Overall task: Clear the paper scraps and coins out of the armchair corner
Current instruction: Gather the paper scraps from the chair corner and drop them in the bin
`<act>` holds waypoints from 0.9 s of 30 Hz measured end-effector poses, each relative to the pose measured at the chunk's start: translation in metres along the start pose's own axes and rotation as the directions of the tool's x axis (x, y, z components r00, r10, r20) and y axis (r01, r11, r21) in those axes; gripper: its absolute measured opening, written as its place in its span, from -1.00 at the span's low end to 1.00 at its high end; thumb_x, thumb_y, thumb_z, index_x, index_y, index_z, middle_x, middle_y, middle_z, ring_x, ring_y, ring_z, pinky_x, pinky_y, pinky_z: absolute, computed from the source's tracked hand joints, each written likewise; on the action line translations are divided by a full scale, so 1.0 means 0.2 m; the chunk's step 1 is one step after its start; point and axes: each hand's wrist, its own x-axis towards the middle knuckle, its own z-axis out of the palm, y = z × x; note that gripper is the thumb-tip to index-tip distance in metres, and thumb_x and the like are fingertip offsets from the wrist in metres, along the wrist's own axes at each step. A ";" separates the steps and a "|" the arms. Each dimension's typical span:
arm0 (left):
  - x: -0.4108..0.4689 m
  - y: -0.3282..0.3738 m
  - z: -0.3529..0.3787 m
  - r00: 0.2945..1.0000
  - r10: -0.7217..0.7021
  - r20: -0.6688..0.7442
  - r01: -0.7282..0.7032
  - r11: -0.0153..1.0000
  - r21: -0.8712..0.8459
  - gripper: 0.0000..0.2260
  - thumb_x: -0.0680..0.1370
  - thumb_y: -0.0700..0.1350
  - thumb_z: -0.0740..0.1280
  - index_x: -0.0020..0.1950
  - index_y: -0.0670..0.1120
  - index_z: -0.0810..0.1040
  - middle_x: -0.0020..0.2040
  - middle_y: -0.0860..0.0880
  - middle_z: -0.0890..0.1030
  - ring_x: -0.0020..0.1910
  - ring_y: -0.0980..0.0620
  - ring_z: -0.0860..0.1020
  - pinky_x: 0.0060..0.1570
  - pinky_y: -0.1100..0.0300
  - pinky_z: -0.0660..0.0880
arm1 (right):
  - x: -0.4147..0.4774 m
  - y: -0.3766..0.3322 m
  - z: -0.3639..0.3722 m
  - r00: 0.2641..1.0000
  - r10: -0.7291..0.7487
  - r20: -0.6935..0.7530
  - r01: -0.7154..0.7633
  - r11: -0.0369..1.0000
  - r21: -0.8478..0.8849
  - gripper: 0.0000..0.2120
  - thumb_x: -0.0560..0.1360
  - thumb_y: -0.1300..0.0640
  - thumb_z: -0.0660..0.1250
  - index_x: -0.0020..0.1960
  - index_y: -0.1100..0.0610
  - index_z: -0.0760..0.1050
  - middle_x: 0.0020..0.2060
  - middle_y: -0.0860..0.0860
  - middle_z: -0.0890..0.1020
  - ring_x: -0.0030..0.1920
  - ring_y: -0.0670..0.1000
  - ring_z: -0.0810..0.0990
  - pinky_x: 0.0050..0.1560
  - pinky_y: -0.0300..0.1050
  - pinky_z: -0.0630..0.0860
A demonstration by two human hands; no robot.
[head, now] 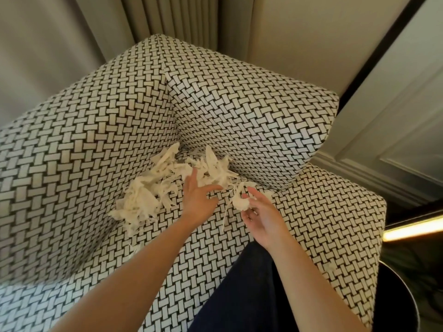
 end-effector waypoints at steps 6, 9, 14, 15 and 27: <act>0.15 -0.05 -0.03 0.961 -0.187 0.204 0.136 0.961 0.240 -0.61 0.54 -0.12 0.26 0.38 -0.01 0.42 0.55 -0.08 0.02 0.52 -0.10 -0.02 0.48 0.04 0.01 | -0.02 0.00 0.00 1.000 -0.020 0.017 0.019 0.999 0.036 -0.69 0.55 0.37 0.17 0.25 0.16 0.46 0.11 0.15 0.58 0.09 0.08 0.55 0.04 -0.13 0.45; 0.12 -0.06 -0.06 0.968 -0.128 0.217 0.075 0.968 0.238 -0.62 0.60 -0.15 0.19 0.42 -0.16 0.35 0.52 -0.11 0.12 0.49 -0.06 0.12 0.40 0.16 0.10 | -0.03 0.00 -0.01 0.999 -0.033 0.036 0.030 0.998 0.056 -0.67 0.54 0.39 0.17 0.27 0.18 0.45 0.13 0.16 0.56 0.09 0.08 0.55 -0.01 -0.16 0.49; 0.01 -0.06 -0.13 0.969 -0.044 0.245 0.007 0.988 0.152 -0.72 0.61 -0.16 0.19 0.29 -0.13 0.51 0.40 -0.09 0.39 0.39 -0.02 0.33 0.31 0.20 0.22 | -0.06 -0.01 -0.01 0.997 -0.058 0.050 0.055 0.996 0.063 -0.69 0.55 0.39 0.15 0.23 0.17 0.46 0.13 0.16 0.55 0.07 0.07 0.56 0.04 -0.13 0.49; -0.01 -0.07 -0.13 0.973 -0.029 0.230 0.005 0.995 0.104 -0.75 0.59 -0.16 0.22 0.22 -0.10 0.57 0.35 -0.08 0.47 0.31 0.01 0.42 0.23 0.22 0.33 | -0.06 -0.01 -0.01 0.997 -0.065 0.052 0.061 0.996 0.072 -0.69 0.55 0.39 0.15 0.22 0.16 0.46 0.12 0.16 0.55 0.07 0.07 0.56 0.06 -0.13 0.48; -0.24 0.14 -0.19 0.982 0.062 0.176 -0.006 0.955 -0.298 -0.87 0.46 -0.21 0.42 -0.08 -0.04 0.51 -0.05 0.01 0.62 -0.16 0.10 0.59 -0.08 0.23 0.52 | -0.18 -0.06 -0.07 0.984 -0.172 0.047 0.164 0.977 0.133 -0.56 0.53 0.42 0.16 0.33 0.09 0.39 0.06 0.15 0.57 0.06 0.06 0.57 0.01 -0.13 0.51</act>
